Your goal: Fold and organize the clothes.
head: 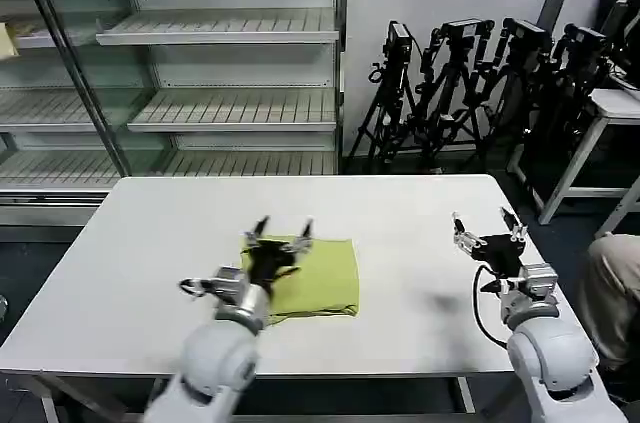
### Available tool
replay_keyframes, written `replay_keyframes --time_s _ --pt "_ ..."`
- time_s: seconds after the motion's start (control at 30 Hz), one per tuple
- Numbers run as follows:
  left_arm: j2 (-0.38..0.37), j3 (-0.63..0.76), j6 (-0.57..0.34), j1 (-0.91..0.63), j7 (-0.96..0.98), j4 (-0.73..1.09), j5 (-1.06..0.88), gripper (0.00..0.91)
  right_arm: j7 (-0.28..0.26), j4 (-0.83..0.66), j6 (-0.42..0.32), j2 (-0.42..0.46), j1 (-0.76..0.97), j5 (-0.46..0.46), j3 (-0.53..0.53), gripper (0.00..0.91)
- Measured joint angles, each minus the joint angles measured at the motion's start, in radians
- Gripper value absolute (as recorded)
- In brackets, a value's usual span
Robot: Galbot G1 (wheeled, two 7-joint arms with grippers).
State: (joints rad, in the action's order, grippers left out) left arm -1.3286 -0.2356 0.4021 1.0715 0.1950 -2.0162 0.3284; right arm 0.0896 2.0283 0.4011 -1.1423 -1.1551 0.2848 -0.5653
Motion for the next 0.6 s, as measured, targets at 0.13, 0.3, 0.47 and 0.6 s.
replay_keyframes --time_s 0.13,0.3,0.47,0.6 --pt "0.056 -0.142 -0.082 0.036 -0.112 0.041 -0.021 0.907 -0.003 -0.018 -0.005 -0.028 0.024 -0.024 0.042 0.907" --pt "0.095 -0.275 -0.165 0.08 -0.224 0.09 -0.041 0.907 0.007 -0.052 -0.015 -0.061 0.059 -0.05 0.1 0.907" --pt "0.113 -0.353 -0.213 0.096 -0.296 0.11 -0.056 0.907 0.018 -0.082 -0.016 -0.076 0.098 -0.076 0.161 0.907" --pt "0.121 -0.388 -0.238 0.103 -0.334 0.115 -0.069 0.907 0.021 -0.094 -0.017 -0.082 0.113 -0.091 0.195 0.907"
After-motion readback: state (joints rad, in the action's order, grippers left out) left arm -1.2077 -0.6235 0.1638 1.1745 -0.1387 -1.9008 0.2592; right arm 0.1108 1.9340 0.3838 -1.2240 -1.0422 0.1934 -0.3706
